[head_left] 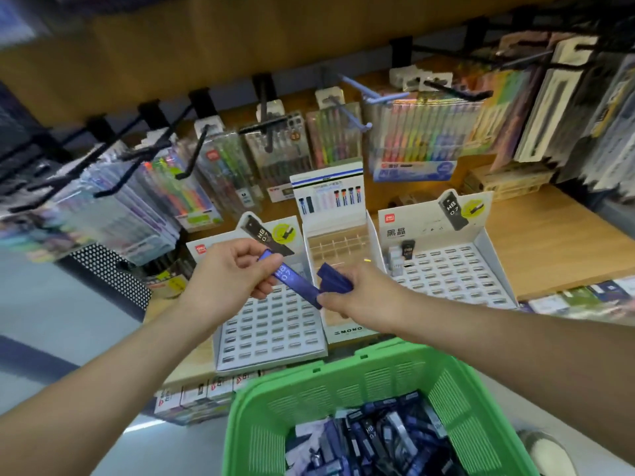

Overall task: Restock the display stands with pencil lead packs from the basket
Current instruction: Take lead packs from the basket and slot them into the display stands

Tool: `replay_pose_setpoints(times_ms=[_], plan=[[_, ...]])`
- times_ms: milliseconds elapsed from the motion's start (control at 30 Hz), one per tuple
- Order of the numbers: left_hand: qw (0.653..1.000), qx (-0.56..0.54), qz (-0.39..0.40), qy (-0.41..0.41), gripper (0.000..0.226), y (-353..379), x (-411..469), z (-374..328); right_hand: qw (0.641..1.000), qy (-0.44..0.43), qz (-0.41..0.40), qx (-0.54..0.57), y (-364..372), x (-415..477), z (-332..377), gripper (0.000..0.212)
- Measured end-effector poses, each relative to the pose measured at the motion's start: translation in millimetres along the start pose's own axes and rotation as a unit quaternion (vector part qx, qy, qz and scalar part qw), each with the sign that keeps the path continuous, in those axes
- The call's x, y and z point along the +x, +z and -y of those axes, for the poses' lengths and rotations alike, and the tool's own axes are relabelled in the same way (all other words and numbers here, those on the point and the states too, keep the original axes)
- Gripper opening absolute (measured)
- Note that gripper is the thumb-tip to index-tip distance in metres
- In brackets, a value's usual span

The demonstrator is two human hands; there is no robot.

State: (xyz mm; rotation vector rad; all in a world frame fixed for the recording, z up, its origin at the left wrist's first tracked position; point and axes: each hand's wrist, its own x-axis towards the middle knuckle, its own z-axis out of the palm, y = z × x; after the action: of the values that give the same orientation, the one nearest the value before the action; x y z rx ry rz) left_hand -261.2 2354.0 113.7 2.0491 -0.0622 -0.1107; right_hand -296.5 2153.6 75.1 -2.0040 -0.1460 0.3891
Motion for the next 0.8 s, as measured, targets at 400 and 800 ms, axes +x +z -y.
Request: replay_pose_setpoints(times_ms=[400,800], plan=[[0.943,0.312,-0.026,0.114,0.018,0,47,65,0.969,-0.059,0.03,-0.237,79,10,-59,0.016],[0.886,0.437,0.009,0.154,0.026,14,57,77,0.976,-0.035,0.018,-0.215,76,20,-58,0.011]])
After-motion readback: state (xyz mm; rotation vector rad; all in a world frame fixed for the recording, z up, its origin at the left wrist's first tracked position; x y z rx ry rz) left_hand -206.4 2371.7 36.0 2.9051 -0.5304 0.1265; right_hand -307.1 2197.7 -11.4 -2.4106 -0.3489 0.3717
